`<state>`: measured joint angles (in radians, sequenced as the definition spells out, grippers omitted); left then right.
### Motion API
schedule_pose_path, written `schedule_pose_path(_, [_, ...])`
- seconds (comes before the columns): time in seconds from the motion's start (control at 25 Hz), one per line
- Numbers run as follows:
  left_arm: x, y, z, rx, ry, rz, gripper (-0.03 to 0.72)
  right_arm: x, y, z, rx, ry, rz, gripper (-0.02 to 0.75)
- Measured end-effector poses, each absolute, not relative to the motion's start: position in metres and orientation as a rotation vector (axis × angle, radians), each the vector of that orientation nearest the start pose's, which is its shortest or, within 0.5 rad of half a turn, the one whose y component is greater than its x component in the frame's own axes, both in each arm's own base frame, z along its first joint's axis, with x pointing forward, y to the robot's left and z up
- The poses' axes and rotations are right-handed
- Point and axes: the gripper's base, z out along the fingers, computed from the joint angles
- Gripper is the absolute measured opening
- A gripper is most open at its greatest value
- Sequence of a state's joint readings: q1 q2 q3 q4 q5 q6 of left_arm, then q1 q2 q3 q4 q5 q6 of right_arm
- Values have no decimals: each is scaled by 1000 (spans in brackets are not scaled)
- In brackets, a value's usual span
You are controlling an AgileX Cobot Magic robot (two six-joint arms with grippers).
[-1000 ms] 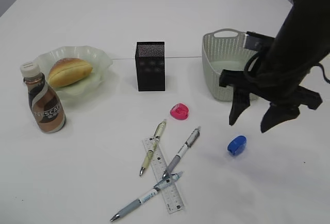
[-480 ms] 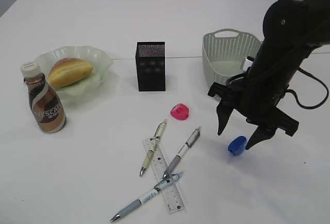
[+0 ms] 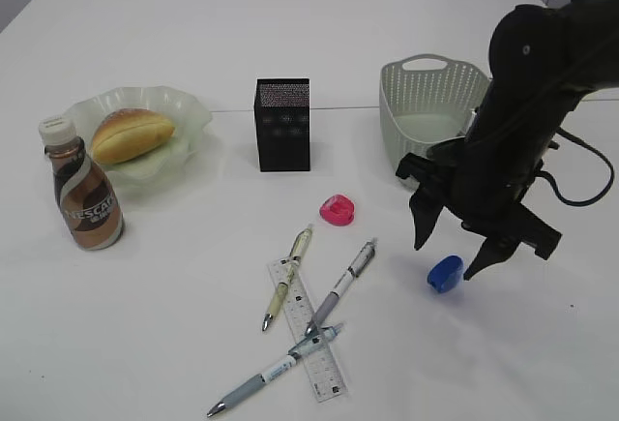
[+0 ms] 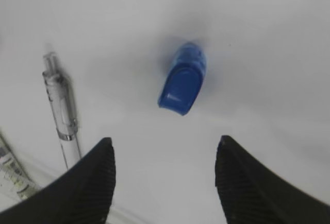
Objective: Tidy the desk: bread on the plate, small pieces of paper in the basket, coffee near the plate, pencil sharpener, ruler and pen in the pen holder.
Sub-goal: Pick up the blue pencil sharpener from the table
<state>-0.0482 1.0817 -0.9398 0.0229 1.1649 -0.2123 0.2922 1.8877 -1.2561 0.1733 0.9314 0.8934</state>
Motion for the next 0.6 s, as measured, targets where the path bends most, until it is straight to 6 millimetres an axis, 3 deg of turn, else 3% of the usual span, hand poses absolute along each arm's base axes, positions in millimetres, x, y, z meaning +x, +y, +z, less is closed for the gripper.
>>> schedule_pose_path(0.32, [184, -7, 313, -221, 2782, -33, 414, 346, 110, 177, 1141, 2852, 201, 452])
schedule_pose_path(0.6, [184, -7, 313, -219, 2782, -32, 403, 348, 111, 163, 1181, 2872, 182, 452])
